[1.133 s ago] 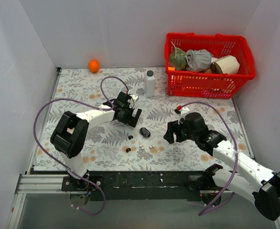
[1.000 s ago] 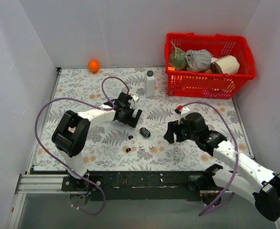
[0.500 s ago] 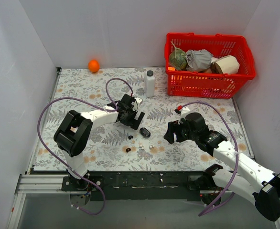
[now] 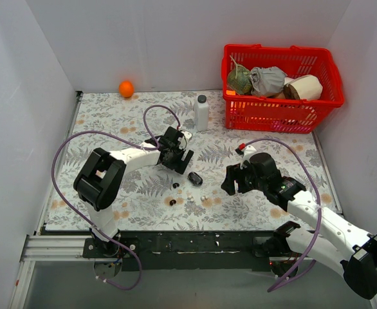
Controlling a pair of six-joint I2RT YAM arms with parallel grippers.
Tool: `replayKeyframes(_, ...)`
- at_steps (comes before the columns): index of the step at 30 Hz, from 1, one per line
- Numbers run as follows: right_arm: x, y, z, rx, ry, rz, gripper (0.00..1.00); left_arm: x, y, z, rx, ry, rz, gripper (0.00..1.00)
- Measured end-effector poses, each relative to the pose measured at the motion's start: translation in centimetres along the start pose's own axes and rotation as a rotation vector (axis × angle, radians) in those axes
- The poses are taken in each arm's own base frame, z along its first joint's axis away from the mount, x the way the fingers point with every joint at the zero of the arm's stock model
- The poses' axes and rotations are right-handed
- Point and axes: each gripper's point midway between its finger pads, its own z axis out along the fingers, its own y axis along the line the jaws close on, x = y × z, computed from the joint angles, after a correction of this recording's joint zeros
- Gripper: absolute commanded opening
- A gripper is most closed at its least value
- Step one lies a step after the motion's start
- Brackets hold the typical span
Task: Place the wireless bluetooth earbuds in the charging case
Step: Pick up the charging case at the center of the board, then open the charging case.
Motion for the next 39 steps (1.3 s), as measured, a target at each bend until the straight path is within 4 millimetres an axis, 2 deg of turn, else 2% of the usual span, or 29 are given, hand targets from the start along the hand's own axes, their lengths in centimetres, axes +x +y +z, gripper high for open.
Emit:
replayKeyframes(6,0.1,0.0,0.0,0.001,0.004,0.002,0.78,0.0,0.0,0.0,0.000,-0.002,-0.003,0.58)
replayKeyframes(14,0.1,0.0,0.0,0.001,0.005,0.004,0.78,-0.1,0.1,-0.2,-0.006,-0.012,-0.009,0.47)
replayKeyframes(18,-0.2,0.2,-0.2,0.000,0.003,0.005,0.78,-0.7,0.3,-1.2,-0.018,-0.051,-0.021,0.36)
replayKeyframes(21,-1.7,0.8,-0.8,-0.014,-0.023,0.004,0.78,-2.2,0.2,-3.4,-0.008,-0.143,-0.043,0.21)
replayKeyframes(26,-5.0,2.5,-1.3,-0.058,-0.075,0.001,0.78,-5.1,-1.5,-9.5,0.112,-0.448,-0.069,0.00)
replayKeyframes(29,-6.0,3.1,-1.1,-0.072,-0.075,0.009,0.78,-4.6,-2.8,-12.8,0.198,-0.623,-0.059,0.00)
replayKeyframes(31,-6.3,3.5,-1.0,-0.088,-0.068,0.006,0.79,-4.2,-3.5,-14.1,0.242,-0.699,-0.052,0.00)
replayKeyframes(32,-6.5,3.7,-1.0,-0.095,-0.065,0.002,0.79,-4.0,-3.8,-14.6,0.263,-0.728,-0.050,0.00)
replayKeyframes(33,-6.8,3.9,-1.0,-0.104,-0.066,-0.004,0.85,-3.8,-4.2,-15.0,0.283,-0.748,-0.045,0.00)
replayKeyframes(36,-7.9,5.0,-1.1,-0.141,-0.076,-0.030,0.92,-3.6,-5.1,-16.0,0.342,-0.805,-0.040,0.00)
replayKeyframes(39,-9.6,6.3,-1.3,-0.174,-0.087,-0.068,0.95,-3.3,-6.1,-17.1,0.404,-0.854,-0.025,0.00)
